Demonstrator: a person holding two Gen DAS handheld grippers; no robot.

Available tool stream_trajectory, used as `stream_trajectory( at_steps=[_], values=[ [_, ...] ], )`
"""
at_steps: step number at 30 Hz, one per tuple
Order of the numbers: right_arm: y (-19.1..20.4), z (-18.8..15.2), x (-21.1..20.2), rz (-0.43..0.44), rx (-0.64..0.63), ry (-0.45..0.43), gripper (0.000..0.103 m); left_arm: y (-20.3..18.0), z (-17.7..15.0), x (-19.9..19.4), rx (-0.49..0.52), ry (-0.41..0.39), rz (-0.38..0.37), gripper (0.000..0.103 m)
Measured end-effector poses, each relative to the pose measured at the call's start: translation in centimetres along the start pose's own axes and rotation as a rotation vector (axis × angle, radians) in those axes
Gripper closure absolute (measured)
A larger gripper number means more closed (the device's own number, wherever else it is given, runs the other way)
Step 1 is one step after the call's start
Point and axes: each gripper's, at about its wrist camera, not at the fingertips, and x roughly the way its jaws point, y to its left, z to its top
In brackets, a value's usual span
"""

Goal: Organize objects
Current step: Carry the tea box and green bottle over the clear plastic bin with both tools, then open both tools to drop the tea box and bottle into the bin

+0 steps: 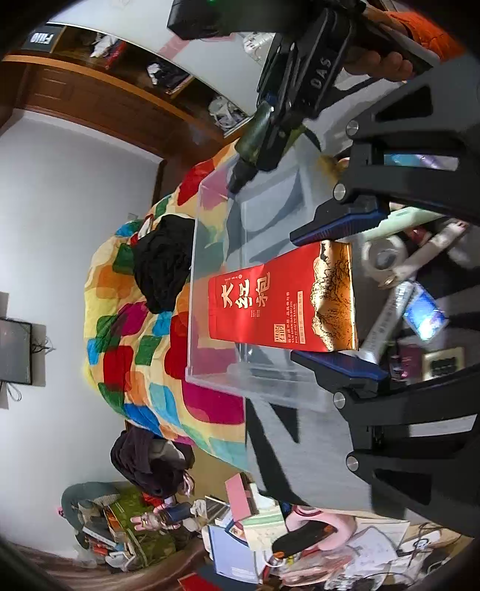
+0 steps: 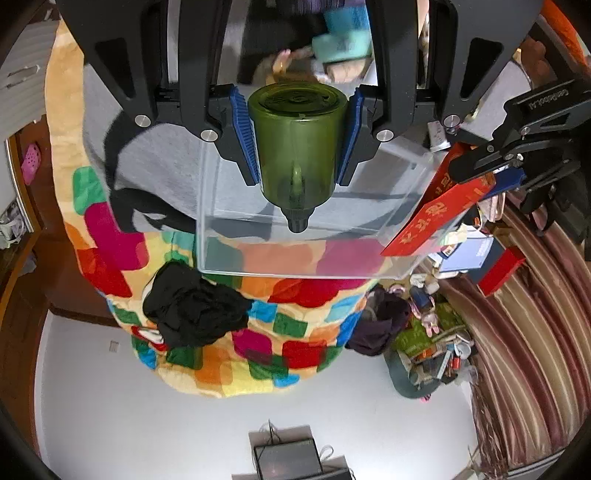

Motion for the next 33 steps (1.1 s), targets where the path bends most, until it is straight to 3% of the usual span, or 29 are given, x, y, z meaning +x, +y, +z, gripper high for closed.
stream_trajectory(
  at_steps=[11, 18, 25, 33],
  values=[
    [0.1, 1.6, 4.9, -0.042, -0.040, 0.114, 0.065, -0.4, 2.2, 3.1, 0.036, 0.089, -0.001, 0.047],
    [0.6, 1.3, 4.9, -0.063, -0.066, 0.123, 0.065, -0.6, 1.8, 4.5, 0.042, 0.139, -0.009, 0.047],
    [0.8, 1.1, 3.7, -0.053, -0.073, 0.104, 0.054, -0.9, 1.4, 2.6, 0.055, 0.092, -0.005, 0.047],
    [1.2, 0.5, -0.4, -0.022, -0.071, 0.021, 0.041, -0.2, 1.4, -2.4, 0.044, -0.047, 0.021, 0.023]
  ],
)
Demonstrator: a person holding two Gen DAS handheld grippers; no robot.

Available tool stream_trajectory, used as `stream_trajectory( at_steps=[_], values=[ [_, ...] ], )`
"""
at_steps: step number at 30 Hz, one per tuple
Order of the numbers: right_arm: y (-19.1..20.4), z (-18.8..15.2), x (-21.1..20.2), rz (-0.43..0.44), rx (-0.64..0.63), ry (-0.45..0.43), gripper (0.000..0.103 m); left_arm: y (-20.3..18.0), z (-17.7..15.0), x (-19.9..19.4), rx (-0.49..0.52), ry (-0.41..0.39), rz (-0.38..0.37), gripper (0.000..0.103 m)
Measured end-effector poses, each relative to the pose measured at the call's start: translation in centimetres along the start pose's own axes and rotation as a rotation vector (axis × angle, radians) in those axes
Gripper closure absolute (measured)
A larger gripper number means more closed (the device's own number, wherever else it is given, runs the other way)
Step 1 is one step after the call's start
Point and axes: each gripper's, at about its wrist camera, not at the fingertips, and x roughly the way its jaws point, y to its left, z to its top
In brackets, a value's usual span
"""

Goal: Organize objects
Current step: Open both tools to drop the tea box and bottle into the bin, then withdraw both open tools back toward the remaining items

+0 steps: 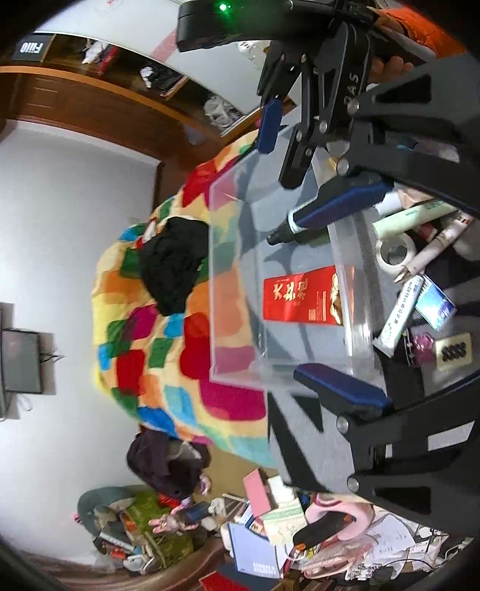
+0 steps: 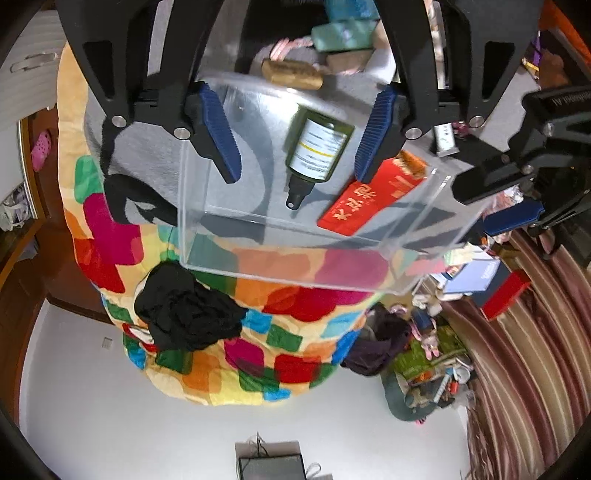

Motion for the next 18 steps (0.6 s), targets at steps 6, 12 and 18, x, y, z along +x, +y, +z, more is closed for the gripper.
stream_trajectory(
  at_steps=[6, 12, 18],
  values=[
    [-0.2, -1.8, -2.9, -0.005, 0.021, -0.054, 0.030, 0.7, -2.0, -2.8, 0.003, -0.064, 0.053, 0.012],
    [-1.3, -4.6, -3.9, -0.014, 0.084, -0.040, 0.030, 1.7, -5.0, -3.0, -0.024, -0.034, 0.076, 0.012],
    [-1.9, -7.9, -3.3, -0.034, 0.142, 0.019, 0.030, 2.5, -8.3, -2.2, -0.058, 0.012, 0.107, 0.012]
  ],
)
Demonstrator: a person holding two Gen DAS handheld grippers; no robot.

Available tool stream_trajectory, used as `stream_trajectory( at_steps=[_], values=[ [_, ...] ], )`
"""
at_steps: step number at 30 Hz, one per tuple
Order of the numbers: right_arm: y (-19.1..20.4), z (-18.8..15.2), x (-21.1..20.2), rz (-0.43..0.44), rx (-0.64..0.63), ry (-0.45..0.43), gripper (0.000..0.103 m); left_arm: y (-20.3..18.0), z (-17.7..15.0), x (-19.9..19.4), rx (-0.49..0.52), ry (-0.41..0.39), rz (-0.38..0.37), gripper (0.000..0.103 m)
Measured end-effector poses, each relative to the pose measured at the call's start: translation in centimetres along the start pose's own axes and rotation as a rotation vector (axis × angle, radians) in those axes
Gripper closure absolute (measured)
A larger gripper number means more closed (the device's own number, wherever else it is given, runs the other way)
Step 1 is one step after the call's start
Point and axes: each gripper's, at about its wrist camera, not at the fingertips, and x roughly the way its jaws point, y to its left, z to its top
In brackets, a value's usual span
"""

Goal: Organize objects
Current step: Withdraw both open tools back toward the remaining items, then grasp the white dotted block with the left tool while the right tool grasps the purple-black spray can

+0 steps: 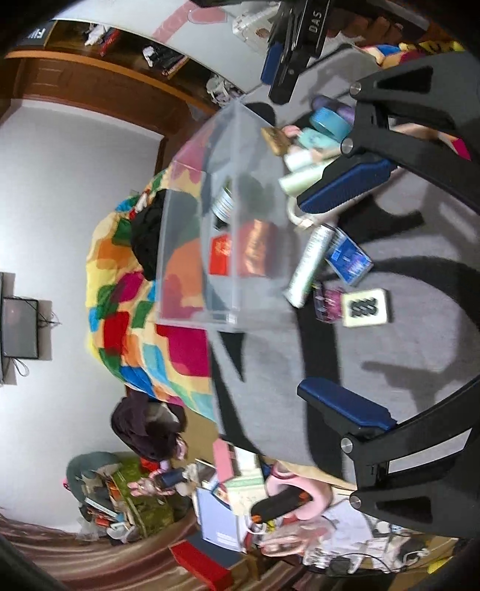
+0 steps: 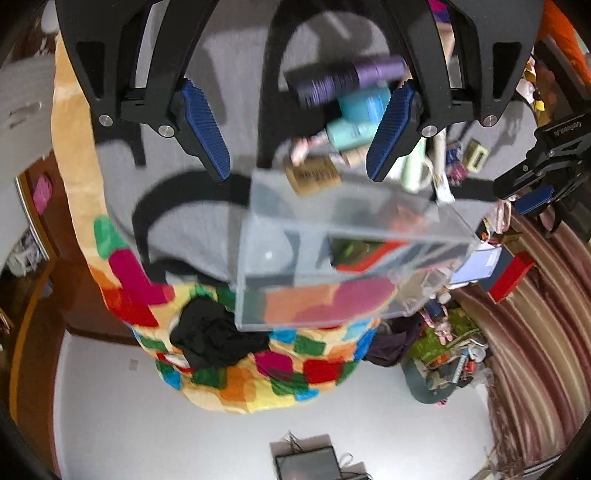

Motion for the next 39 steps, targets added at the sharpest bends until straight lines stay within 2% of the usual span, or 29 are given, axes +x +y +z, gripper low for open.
stream_trajectory(
  at_steps=[4, 7, 11, 13, 17, 20, 22, 26, 28, 31, 32, 35, 36, 39],
  values=[
    [0.2, -2.0, 0.5, 0.010, 0.023, 0.046, 0.030, 0.5, -1.9, 0.7, -0.014, 0.025, 0.029, 0.012],
    [0.3, -2.9, 0.2, 0.022, 0.036, 0.042, 0.030, 1.0, -3.2, 1.0, -0.032, 0.034, 0.040, 0.012],
    [0.5, -3.7, -0.2, 0.041, 0.044, 0.052, 0.030, 1.6, -4.4, 1.4, -0.054, 0.061, 0.040, 0.023],
    [0.4, -4.1, -0.4, 0.039, 0.046, 0.053, 0.030, 1.8, -4.8, 1.5, -0.057, 0.067, 0.047, 0.025],
    [-0.1, -4.5, -1.9, 0.039, 0.045, 0.017, 0.030, 1.9, -5.0, 1.4, -0.056, 0.062, 0.052, 0.028],
    [0.3, -4.5, -2.6, 0.035, -0.014, 0.001, 0.030, 1.8, -5.0, 1.4, -0.044, 0.052, 0.055, 0.028],
    [0.9, -4.5, -2.3, 0.027, -0.069, 0.008, 0.030, 1.7, -4.9, 1.7, -0.039, 0.057, 0.060, 0.034],
    [1.5, -4.0, -0.8, 0.044, -0.104, 0.033, 0.030, 1.6, -4.6, 2.9, -0.045, 0.088, 0.061, 0.054],
    [1.6, -3.8, 0.0, 0.064, -0.111, 0.053, 0.030, 1.6, -4.5, 3.1, -0.043, 0.080, 0.072, 0.055],
    [2.2, -4.2, 0.1, 0.091, -0.153, 0.052, 0.030, 1.5, -4.4, 3.2, -0.036, 0.076, 0.078, 0.063],
    [2.6, -4.3, 0.0, 0.096, -0.182, 0.047, 0.028, 1.5, -4.4, 3.3, -0.032, 0.075, 0.080, 0.064],
    [3.6, -4.8, -0.1, 0.077, -0.269, 0.034, 0.014, 1.4, -4.5, 3.2, -0.021, 0.066, 0.085, 0.075],
    [3.9, -4.9, -0.1, 0.073, -0.292, 0.034, 0.012, 1.4, -4.6, 3.2, -0.020, 0.064, 0.088, 0.079],
    [4.2, -5.2, 0.8, 0.064, -0.328, 0.065, 0.012, 1.5, -4.5, 3.1, -0.029, 0.063, 0.082, 0.079]
  ],
)
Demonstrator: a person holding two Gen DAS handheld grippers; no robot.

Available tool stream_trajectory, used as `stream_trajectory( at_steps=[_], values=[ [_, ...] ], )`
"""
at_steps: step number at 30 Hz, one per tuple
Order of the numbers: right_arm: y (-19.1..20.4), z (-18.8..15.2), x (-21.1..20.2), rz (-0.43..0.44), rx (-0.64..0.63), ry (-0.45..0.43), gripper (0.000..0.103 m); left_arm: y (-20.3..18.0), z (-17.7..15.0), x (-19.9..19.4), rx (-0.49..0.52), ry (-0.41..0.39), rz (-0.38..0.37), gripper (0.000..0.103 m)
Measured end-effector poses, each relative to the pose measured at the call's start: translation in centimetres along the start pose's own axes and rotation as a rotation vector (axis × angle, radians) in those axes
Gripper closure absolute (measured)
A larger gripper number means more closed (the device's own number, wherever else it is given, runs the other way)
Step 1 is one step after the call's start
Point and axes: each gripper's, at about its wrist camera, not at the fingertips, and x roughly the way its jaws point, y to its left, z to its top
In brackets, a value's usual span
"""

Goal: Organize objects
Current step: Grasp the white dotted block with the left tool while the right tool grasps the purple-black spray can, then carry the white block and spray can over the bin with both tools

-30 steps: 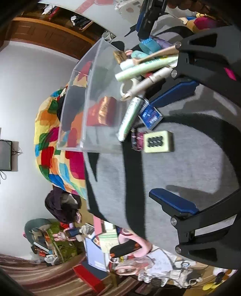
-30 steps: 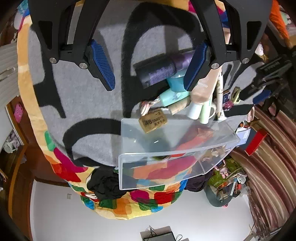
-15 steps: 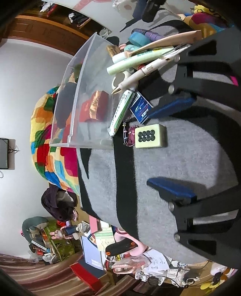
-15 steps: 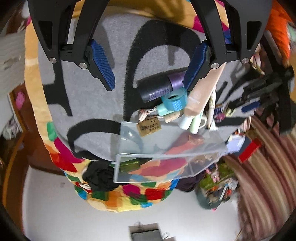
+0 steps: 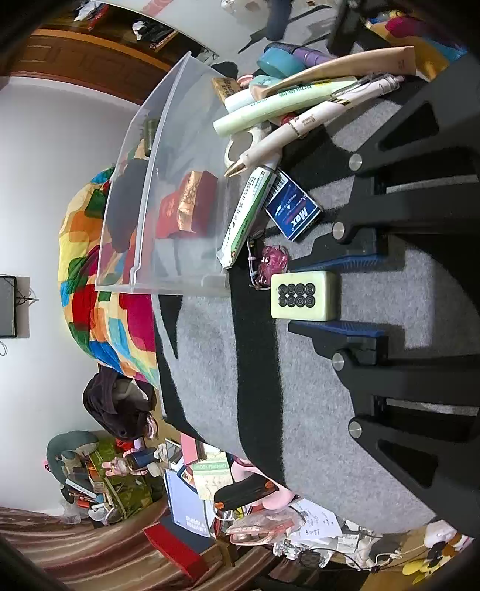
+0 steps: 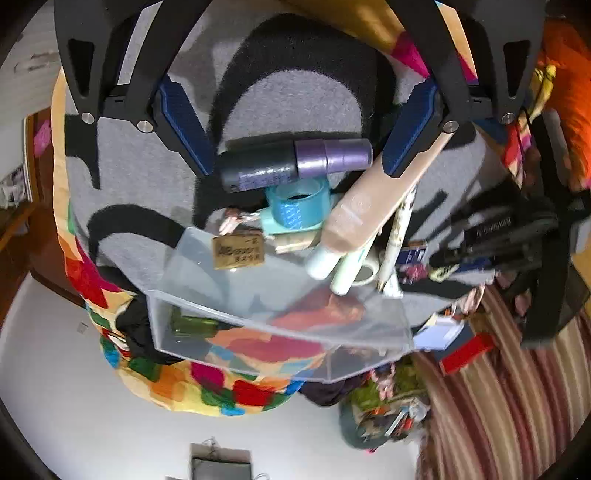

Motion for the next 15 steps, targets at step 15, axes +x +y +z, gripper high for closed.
stream_trajectory(
  at_steps=[15],
  values=[
    [-1.5, -0.6, 0.3, 0.049, 0.048, -0.005, 0.013, -0.8, 0.6, -2.1, 0.015, -0.052, -0.028, 0.079]
  ],
)
